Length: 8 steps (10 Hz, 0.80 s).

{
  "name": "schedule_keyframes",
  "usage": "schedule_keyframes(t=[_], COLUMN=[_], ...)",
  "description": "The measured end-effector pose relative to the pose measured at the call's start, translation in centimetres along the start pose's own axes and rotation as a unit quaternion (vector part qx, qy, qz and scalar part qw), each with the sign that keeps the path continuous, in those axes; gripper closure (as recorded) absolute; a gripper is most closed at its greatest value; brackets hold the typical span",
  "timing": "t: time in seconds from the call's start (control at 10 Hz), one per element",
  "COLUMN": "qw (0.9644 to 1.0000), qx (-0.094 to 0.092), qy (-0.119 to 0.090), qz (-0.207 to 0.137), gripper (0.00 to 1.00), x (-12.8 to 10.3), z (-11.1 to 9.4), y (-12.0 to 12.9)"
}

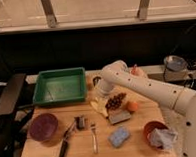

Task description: Place banana in plastic cup

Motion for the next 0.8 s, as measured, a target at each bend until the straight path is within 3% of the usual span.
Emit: schedule_keyframes(t=[0.2,0.5,0.8], qw=[0.9994,0.9974,0.9963], qx=[-0.022,-0.047,-0.057], qy=[0.002,-0.001,-0.006], qz=[0.025,0.054,0.064], gripper=[0.25,0.28,0.54], x=[0.5,1.2,1.4], z=[2.7,4.8,5.2], y=[0.1,0.7,1.2])
